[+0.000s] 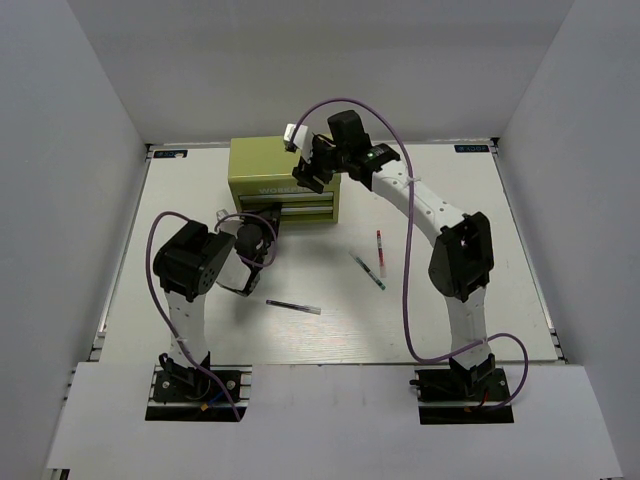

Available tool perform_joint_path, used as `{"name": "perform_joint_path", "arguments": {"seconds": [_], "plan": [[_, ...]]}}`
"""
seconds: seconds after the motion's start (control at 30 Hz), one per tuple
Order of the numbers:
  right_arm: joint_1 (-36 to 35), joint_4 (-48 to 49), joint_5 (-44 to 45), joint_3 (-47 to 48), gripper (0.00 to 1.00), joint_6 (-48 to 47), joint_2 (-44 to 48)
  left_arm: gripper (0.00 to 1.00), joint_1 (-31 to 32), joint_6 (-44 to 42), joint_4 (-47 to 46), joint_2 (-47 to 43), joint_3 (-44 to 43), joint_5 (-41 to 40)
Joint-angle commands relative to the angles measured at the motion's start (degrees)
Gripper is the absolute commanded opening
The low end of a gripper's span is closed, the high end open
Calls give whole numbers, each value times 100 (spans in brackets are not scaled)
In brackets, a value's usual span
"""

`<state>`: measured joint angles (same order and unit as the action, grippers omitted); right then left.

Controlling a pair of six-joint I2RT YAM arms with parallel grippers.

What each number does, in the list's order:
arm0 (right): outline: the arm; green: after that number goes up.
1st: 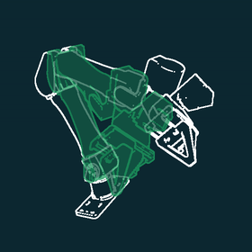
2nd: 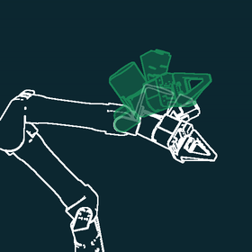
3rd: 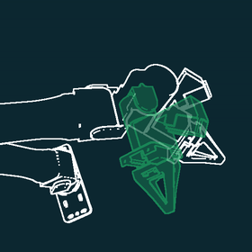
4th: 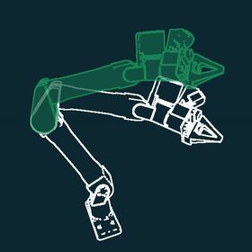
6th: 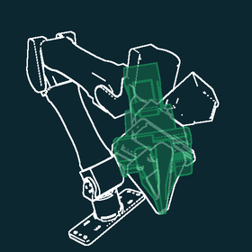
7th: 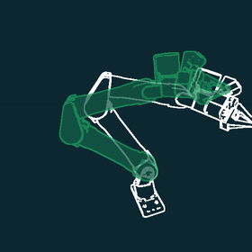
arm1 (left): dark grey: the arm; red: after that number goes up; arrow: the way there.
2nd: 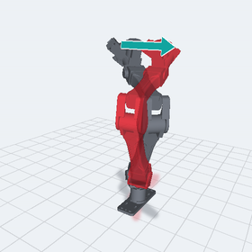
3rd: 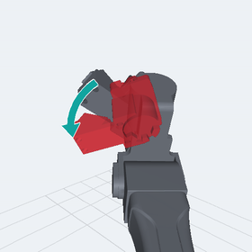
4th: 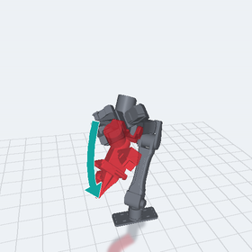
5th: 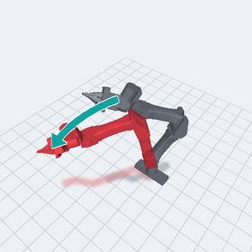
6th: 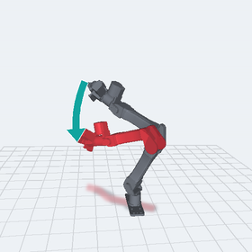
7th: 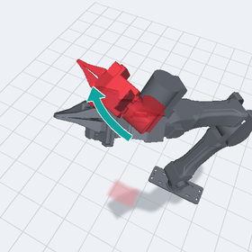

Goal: Sort the stationery into containers
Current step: Open the drawer in the storage box.

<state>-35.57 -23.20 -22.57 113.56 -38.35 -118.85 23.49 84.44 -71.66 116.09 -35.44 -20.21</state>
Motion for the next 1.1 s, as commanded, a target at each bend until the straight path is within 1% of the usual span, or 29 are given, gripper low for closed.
{"name": "perform_joint_path", "arguments": {"seconds": [0.0,0.07,0.13,0.23,0.43,0.47,0.77,0.87,1.0,1.07], "plan": [[42,-317,-46,184,72,-85,-174,14,-99,-104,-164,63,-51,-291],[24,-317,7,211,74,-85,-200,13,-99,-104,-225,63,115,-291],[24,-317,76,228,75,-94,-253,9,-99,-104,-226,63,195,-291],[15,-395,200,377,75,-85,-332,5,-99,-104,-287,-60,336,-291],[15,-501,507,509,75,-59,-516,3,-37,-104,-340,-297,740,-238],[15,-501,569,518,74,-50,-517,3,15,-104,-340,-298,827,-238],[15,-624,868,545,74,55,-622,0,68,-165,-340,-1105,1548,95],[15,-624,894,545,74,82,-631,0,129,-227,-77,-1482,1777,245],[15,-642,930,510,74,117,-648,0,130,-288,309,-1948,2076,245],[15,-651,965,518,74,126,-640,2,182,-349,722,-2169,2076,245]]}}
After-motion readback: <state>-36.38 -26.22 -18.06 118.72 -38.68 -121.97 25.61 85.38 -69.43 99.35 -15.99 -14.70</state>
